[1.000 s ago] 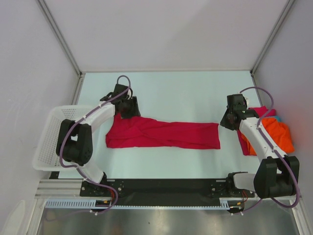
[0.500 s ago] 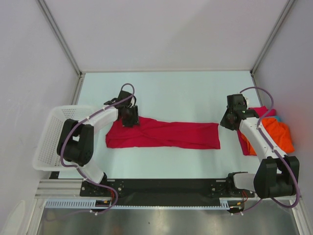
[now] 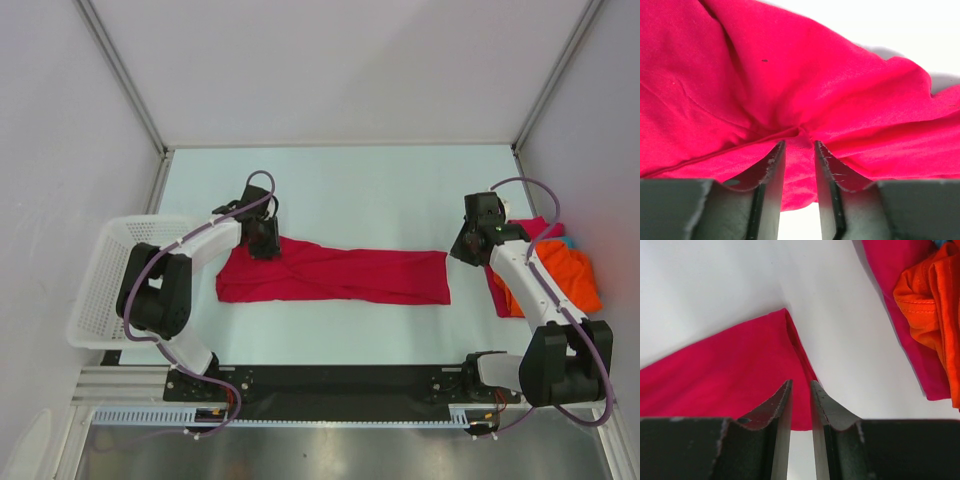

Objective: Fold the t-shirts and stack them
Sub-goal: Fold the other side of the tshirt into a rectangle

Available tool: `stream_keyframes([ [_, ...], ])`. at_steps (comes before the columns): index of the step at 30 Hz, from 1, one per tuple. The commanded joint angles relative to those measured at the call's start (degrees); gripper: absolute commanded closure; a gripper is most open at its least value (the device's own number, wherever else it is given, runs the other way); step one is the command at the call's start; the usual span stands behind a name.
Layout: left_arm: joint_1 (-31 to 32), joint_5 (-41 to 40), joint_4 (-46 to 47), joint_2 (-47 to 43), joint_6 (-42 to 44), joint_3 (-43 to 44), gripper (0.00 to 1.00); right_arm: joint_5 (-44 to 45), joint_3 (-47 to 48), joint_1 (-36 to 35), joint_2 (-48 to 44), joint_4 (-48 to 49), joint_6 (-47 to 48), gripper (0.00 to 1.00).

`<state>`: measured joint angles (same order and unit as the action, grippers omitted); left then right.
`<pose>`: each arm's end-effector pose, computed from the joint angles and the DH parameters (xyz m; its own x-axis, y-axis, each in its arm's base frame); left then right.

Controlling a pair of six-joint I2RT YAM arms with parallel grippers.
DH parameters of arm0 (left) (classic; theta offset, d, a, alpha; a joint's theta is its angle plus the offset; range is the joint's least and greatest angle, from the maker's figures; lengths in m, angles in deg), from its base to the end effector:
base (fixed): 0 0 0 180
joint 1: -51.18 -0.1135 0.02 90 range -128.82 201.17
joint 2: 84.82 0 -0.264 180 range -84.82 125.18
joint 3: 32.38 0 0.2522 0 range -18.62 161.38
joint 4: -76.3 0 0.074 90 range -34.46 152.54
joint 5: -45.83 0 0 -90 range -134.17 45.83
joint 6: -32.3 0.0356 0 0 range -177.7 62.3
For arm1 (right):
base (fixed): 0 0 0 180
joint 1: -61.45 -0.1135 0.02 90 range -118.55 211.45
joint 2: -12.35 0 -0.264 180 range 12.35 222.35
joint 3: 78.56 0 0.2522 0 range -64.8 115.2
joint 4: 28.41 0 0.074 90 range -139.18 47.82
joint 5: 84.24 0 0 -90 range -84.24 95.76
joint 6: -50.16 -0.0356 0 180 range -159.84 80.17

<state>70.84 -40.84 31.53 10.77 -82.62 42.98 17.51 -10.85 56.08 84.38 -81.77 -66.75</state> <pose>0.3088 -0.1125 0.1898 -0.9253 -0.1161 -0.3611 -0.0340 0.9736 -0.2258 0.2478 0.0160 0.2536 -0.7427 0.3752 -0.5546 0.3958 0.9141 0.0885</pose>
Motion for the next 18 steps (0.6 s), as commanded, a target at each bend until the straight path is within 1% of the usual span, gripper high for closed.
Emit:
stream_keyframes([
  [1,0.2,0.53,0.94,-0.14,0.23,0.1,0.67,1.08,0.36,0.36,-1.45,-0.48,-0.06,0.75],
  [10,0.2,0.71,1.21,0.03,0.23,-0.08,0.68,1.43,0.36,0.27,-2.07,-0.83,0.02,0.75],
  [12,0.2,0.8,1.3,0.21,0.23,-0.17,0.73,1.35,0.36,0.27,-2.24,-0.92,0.02,0.75],
  [18,0.2,0.71,1.73,1.26,0.06,-0.87,0.73,1.44,0.54,0.27,-2.77,-1.19,0.02,0.75],
])
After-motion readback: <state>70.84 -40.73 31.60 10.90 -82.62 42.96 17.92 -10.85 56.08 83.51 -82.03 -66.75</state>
